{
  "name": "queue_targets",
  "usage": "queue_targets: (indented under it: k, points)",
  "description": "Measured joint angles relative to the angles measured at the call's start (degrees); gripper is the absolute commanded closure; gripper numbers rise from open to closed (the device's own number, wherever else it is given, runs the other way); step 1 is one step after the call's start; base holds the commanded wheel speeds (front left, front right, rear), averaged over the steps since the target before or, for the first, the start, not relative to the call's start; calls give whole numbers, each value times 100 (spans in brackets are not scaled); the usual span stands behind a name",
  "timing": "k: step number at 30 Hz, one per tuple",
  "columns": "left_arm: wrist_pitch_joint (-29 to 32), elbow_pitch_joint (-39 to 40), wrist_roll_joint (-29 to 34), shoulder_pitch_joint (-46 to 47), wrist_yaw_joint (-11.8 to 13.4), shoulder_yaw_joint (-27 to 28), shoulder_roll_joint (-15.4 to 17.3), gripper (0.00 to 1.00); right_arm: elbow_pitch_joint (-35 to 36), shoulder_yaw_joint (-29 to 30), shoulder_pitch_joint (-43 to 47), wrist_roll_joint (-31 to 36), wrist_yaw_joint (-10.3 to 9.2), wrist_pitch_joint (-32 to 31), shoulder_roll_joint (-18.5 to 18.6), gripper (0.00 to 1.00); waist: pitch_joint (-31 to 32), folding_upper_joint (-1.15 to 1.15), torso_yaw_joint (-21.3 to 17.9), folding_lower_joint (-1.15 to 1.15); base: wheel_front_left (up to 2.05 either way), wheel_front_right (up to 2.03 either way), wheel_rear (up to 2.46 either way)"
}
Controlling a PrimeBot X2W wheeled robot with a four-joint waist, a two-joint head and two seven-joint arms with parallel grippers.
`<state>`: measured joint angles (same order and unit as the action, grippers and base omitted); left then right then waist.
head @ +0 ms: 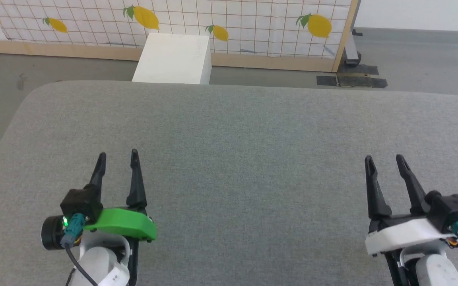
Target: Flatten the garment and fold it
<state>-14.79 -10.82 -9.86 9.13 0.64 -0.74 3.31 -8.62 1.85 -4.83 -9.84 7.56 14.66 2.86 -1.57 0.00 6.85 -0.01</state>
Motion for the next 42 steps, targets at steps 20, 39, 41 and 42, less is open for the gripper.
queue_targets:
  k: [20,39,41,42]
  points:
    - [1,-537,377,-304,77,-402,-8,0,-186,122,530,69,0,0,3,0,99,0,-167,0,0,0,0]
    - [49,-533,381,-345,76,-449,-7,100,-177,130,606,-29,0,-40,2,100,77,0,-249,0,0,0,0]
    - [60,-515,382,-345,76,-444,-7,100,-168,127,606,-26,0,-62,2,100,78,0,-256,0,0,0,0]
    - [69,-502,382,-345,76,-438,-7,100,-160,125,606,-19,0,-69,2,100,79,0,-260,0,0,0,0]
